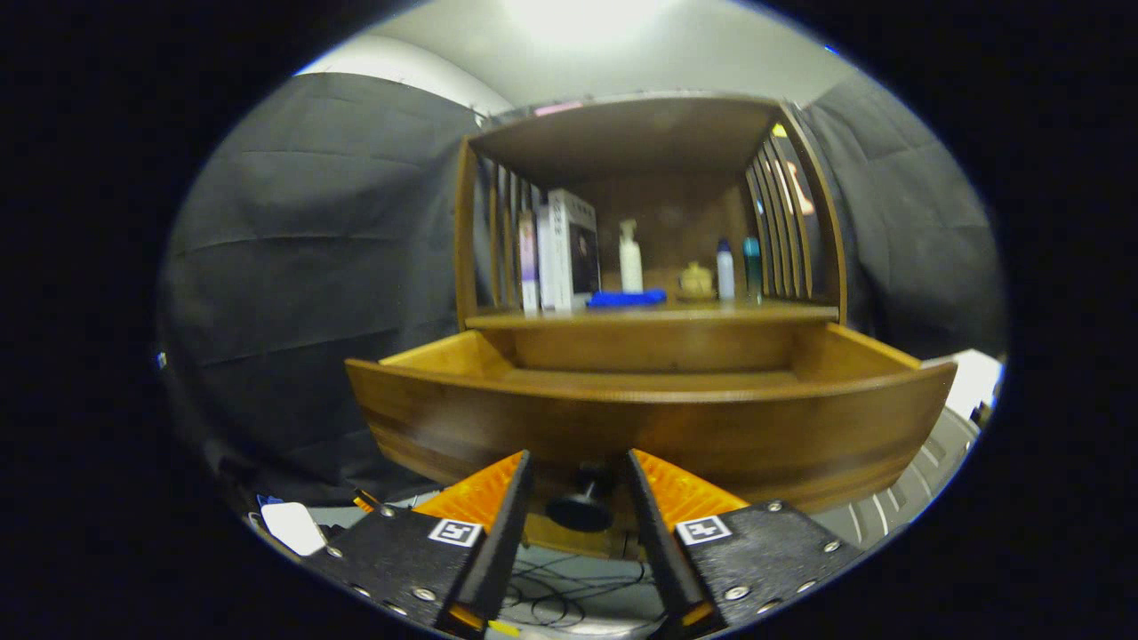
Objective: Pull open the drawer, take out the items inside it, and place them on the countertop above the cabinet.
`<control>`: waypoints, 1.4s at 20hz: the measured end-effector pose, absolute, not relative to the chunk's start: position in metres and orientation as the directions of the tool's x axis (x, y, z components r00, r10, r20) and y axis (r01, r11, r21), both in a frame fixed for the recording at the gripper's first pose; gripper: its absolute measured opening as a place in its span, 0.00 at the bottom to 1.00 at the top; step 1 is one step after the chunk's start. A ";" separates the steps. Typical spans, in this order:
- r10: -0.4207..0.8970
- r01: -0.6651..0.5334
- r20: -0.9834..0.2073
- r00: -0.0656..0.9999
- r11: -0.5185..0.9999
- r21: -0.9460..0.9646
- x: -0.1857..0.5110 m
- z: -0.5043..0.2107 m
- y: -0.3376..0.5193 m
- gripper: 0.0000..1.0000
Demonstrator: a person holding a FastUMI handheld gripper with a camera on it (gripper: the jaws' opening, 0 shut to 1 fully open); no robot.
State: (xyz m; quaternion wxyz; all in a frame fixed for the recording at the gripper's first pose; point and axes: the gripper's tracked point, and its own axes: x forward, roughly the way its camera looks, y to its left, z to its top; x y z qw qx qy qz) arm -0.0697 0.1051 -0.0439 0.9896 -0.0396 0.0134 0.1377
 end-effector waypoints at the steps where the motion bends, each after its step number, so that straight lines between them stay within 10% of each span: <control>1: 0.288 -0.288 -0.012 0.958 0.955 -0.073 -0.072 -0.031 0.103 0.62; 8: 0.253 -0.247 -0.045 0.966 0.962 0.116 -0.036 0.029 0.074 0.93; 28: 0.159 -0.249 -0.707 0.689 0.968 -0.024 0.083 -0.073 -0.009 0.96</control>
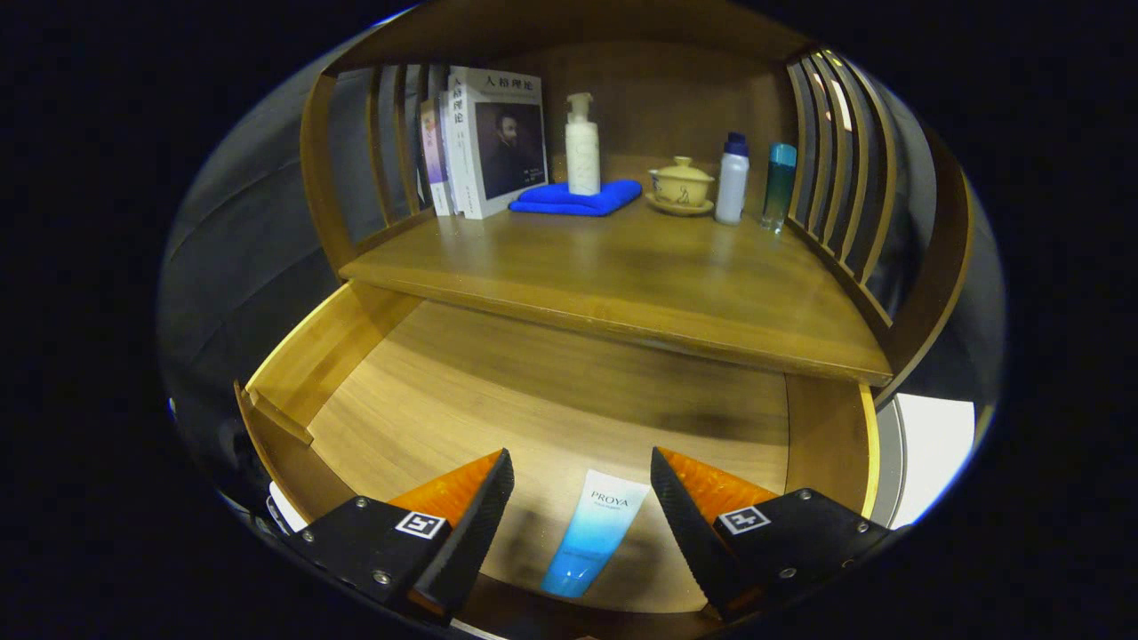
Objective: Pull open the drawer, take out the items inside it, and place them on the countertop above the cabinet.
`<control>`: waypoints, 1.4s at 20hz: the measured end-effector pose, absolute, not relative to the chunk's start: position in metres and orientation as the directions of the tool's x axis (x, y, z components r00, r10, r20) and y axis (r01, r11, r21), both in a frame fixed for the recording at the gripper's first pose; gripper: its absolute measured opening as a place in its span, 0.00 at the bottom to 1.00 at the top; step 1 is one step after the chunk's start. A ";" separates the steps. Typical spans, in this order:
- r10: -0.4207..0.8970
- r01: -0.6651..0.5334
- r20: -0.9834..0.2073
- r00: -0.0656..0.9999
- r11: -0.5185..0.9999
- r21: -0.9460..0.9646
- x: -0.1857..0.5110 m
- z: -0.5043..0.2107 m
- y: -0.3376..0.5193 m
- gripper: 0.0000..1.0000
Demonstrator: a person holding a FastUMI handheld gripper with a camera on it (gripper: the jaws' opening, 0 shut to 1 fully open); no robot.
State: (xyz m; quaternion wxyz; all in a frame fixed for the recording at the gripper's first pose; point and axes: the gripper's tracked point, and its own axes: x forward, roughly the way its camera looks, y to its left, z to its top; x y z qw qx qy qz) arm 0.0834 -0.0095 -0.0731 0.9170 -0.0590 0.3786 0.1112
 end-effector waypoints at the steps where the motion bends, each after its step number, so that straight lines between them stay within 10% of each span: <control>1: 0.158 -0.240 -0.734 0.661 0.971 -0.008 0.083 -0.079 -0.012 0.96; 15: 0.114 -0.184 -0.930 0.351 0.982 0.051 0.056 -0.136 -0.028 0.91; 28: 0.074 -0.344 -0.829 0.555 0.927 -0.148 0.074 -0.116 -0.024 0.53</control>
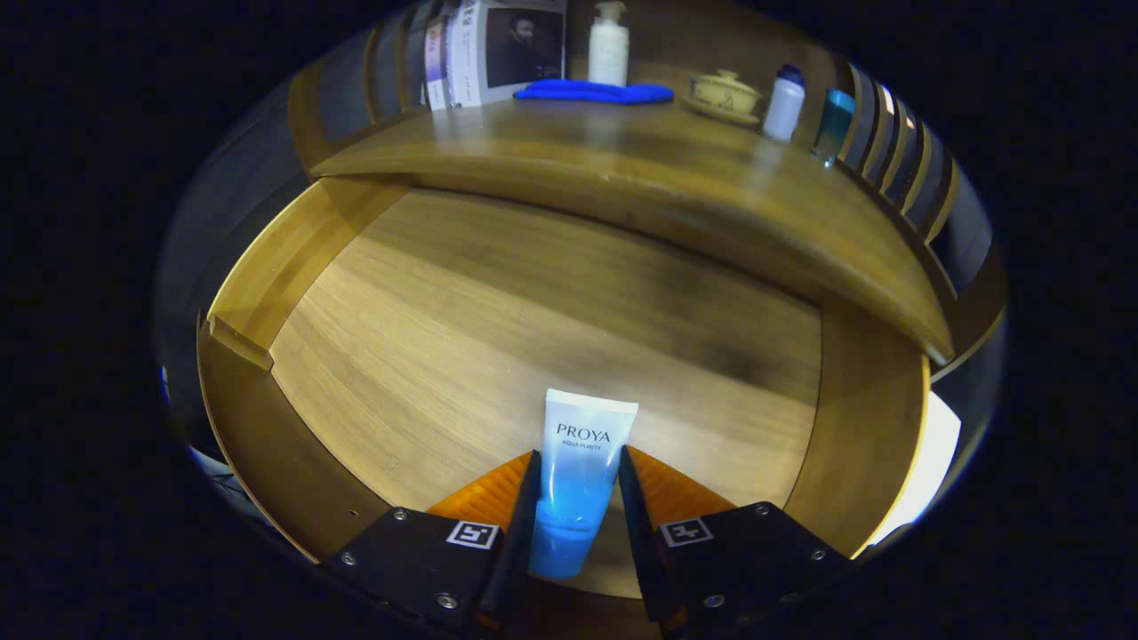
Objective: Pull open the drawer, take out the items inside it, and place them on the countertop above the cabinet.
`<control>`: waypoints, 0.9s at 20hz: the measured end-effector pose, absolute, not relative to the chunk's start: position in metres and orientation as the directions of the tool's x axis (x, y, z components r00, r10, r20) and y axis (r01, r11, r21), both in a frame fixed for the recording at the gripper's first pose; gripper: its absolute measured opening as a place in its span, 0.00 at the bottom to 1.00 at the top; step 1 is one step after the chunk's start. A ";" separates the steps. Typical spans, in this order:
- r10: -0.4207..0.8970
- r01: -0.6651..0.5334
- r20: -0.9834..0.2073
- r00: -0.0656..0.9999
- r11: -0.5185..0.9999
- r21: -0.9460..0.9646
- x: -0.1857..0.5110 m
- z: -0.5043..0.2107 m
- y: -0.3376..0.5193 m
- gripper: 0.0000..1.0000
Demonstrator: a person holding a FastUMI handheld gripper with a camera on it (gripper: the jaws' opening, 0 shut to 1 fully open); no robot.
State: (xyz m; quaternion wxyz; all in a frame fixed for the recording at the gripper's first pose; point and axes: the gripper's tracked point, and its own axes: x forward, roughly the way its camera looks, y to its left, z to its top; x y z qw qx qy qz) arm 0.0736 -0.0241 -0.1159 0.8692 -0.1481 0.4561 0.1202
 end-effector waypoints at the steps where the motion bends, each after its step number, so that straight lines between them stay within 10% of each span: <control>1: 0.087 -0.354 -0.810 0.580 0.922 -0.155 0.075 -0.110 -0.021 0.51; 18: 0.233 -0.276 -0.444 0.865 0.961 -0.033 0.093 0.011 0.005 0.51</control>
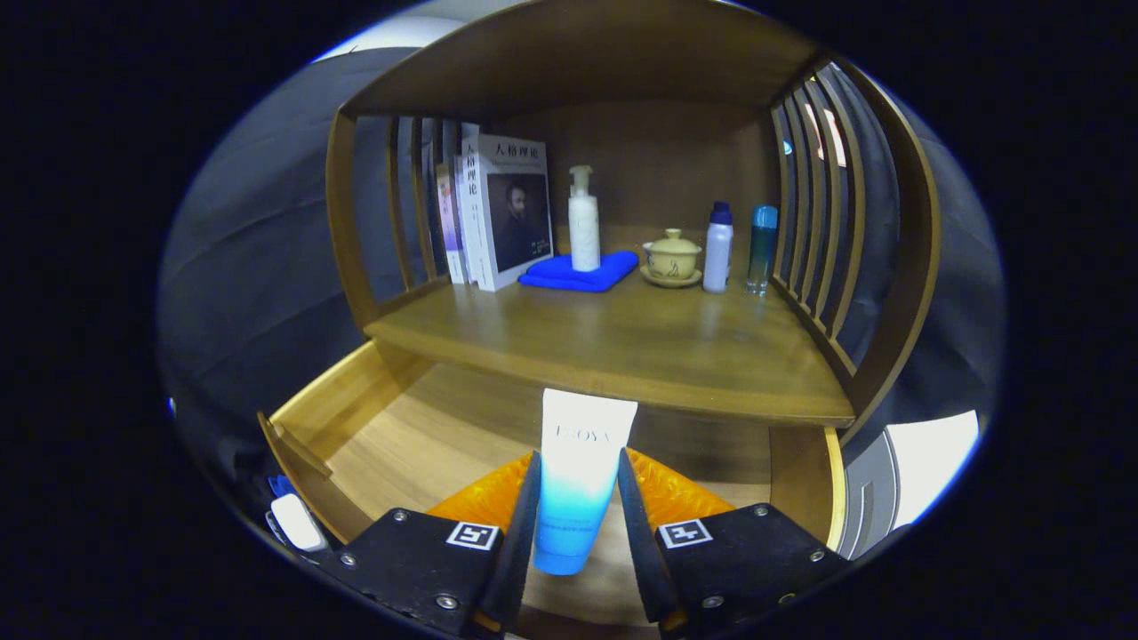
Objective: Pull open the drawer, take out the items inside it, and place them on the countertop above the cabinet.
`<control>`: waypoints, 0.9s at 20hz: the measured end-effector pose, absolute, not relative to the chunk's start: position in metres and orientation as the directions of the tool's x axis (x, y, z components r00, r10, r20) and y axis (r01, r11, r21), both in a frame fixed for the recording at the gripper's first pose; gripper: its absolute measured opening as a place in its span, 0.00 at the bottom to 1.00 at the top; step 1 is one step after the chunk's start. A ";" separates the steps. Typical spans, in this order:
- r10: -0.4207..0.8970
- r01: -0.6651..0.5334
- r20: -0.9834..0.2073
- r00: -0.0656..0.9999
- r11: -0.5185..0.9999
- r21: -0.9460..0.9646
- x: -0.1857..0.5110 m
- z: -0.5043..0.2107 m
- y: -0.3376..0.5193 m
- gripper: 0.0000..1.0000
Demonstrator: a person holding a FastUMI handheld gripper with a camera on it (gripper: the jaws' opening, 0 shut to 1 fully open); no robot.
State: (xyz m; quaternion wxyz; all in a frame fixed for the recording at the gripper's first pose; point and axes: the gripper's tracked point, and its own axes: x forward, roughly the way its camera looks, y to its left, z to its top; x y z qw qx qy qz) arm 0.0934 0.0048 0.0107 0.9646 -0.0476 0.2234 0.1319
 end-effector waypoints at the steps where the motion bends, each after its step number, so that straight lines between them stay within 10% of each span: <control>1: 0.230 -0.273 -0.420 0.878 0.961 -0.044 0.097 0.022 0.005 0.51; 18: 0.187 -0.170 -0.374 0.908 0.982 0.077 0.199 0.083 0.047 0.51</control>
